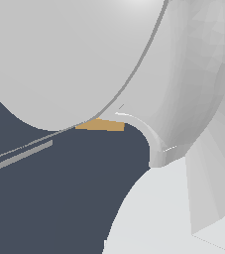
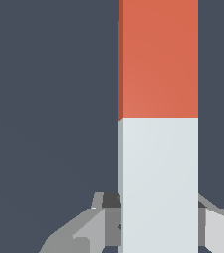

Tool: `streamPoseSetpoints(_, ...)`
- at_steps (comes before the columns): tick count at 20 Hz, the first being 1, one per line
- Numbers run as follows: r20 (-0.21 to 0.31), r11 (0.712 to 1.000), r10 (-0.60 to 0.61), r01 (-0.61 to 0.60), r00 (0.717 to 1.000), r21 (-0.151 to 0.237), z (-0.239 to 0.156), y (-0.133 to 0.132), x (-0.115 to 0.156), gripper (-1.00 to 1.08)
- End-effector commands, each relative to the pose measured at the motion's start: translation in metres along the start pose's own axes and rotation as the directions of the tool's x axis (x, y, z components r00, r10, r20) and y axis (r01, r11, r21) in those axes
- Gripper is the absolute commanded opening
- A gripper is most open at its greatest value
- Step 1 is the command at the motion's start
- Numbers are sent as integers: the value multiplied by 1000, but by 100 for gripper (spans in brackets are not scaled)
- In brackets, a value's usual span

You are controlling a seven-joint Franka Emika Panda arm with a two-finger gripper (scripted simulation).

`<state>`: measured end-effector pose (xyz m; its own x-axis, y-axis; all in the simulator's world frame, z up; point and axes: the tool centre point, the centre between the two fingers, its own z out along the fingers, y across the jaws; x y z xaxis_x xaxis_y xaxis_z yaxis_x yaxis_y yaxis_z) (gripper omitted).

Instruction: Insert the peg into the horizontal hole in a box.

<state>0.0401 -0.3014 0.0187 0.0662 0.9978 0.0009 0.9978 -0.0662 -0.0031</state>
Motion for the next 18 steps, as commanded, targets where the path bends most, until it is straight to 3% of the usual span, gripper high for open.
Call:
streamPoseSetpoints(1,1,1000,2,-2,1000,-3,-3,-5,13,-100)
streamPoseSetpoints(18,1,1000,27,-27,1000,-3,-19,-60,133,-100)
